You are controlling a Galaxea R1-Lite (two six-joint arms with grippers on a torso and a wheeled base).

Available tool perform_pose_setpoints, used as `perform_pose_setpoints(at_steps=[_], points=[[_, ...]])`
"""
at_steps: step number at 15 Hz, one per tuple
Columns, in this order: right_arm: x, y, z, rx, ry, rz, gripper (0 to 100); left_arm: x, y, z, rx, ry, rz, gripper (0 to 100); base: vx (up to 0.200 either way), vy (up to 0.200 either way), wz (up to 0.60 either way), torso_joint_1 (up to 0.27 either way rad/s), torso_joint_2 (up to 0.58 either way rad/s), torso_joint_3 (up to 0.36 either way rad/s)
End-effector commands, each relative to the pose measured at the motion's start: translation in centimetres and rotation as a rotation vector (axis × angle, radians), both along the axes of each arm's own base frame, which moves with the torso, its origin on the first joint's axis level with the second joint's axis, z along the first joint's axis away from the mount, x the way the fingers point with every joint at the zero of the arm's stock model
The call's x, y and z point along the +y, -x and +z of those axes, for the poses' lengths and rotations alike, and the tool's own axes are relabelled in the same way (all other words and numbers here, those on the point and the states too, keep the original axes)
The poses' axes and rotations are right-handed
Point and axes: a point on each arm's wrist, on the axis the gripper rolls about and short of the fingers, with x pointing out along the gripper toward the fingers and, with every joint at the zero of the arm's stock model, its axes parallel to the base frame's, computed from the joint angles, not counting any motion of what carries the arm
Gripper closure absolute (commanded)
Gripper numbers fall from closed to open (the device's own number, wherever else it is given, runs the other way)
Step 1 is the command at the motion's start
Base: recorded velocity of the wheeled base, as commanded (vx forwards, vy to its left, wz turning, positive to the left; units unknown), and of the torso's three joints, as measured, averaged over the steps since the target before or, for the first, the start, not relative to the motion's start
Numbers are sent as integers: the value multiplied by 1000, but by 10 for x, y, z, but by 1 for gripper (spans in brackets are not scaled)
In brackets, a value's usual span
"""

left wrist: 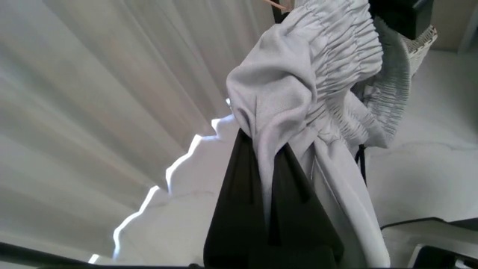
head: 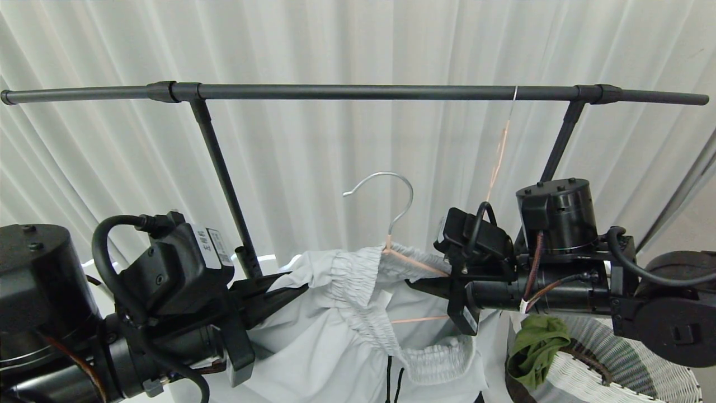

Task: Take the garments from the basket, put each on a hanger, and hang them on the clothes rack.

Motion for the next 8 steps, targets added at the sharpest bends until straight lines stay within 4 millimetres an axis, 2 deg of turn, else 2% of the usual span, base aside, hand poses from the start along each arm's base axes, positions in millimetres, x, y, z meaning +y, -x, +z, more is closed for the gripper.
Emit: perform_pose_setpoints(at_steps=[1,3,4,8], points=[[-1,-2,0,-7,-2,-8,100,0,0,0,-4,0,3,100,0,0,0,0,0,0],[-2,-1,3,-34,-9,0,100,0,1,1,-7,-1,1,100,0,0,0,0,0,0],[-2,-1,5,-64,0,12,100,0,0,0,-15,-12,-2,0,0,0,0,0,0,0],[-14,5,22,-185,11,34,100,3,4,-3,-15,-21,4,0,0,0,0,0,0,0]])
